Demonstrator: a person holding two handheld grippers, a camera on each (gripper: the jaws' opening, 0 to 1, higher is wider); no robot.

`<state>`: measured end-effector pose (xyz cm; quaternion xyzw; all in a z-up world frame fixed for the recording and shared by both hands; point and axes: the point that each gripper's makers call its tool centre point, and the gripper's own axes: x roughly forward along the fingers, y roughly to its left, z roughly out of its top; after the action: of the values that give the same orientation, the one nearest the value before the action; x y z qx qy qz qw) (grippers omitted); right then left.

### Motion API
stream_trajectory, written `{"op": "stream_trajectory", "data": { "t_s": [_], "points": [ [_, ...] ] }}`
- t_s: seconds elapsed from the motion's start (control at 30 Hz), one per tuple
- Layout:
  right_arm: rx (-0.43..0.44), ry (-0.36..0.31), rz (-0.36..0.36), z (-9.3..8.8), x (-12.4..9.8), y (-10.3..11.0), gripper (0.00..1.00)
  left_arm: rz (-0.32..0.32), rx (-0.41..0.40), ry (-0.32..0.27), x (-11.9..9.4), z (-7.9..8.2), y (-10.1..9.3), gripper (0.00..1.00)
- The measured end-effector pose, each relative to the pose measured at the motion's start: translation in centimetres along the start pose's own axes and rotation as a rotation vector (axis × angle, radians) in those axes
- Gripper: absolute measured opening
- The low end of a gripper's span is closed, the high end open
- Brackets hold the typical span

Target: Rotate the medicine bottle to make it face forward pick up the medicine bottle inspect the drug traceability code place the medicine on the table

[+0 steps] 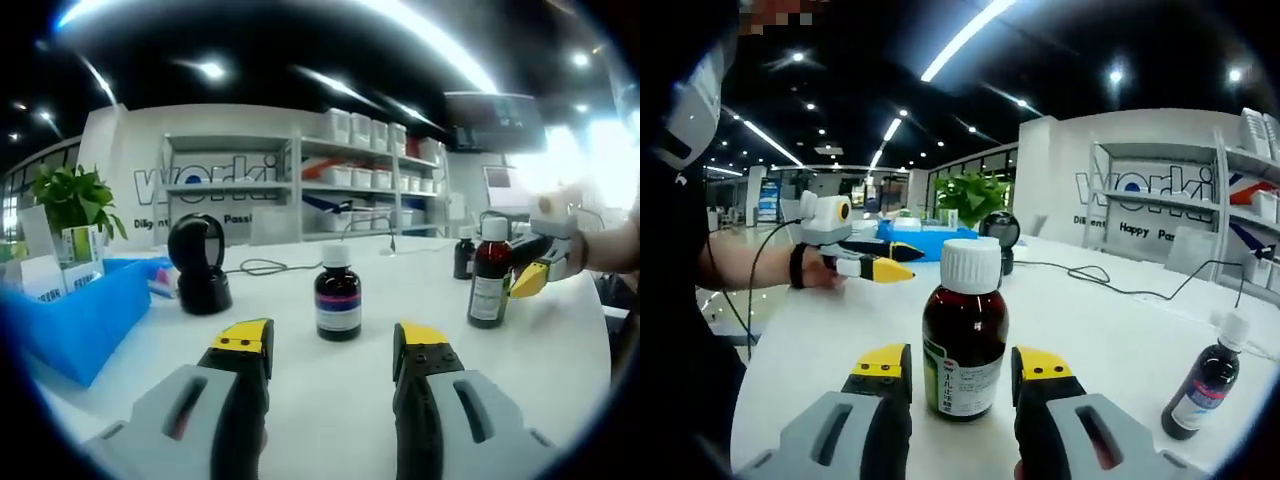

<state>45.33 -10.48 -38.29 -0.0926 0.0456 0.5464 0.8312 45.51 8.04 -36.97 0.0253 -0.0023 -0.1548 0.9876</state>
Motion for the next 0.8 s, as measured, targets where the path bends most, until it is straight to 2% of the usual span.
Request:
{"op": "stream_trajectory", "data": {
  "t_s": [0.27,0.8],
  "points": [
    [0.034,-0.013,-0.048,-0.23,0.62,-0.13,0.29,-0.003,-0.001,0.001,0.02,-0.02,-0.03,0.39],
    [0.079,-0.026,-0.047,-0.16,0.43,0.33,0.28,-0.004,-0.003,0.001,0.05,-0.06,0.0,0.39]
  ]
}}
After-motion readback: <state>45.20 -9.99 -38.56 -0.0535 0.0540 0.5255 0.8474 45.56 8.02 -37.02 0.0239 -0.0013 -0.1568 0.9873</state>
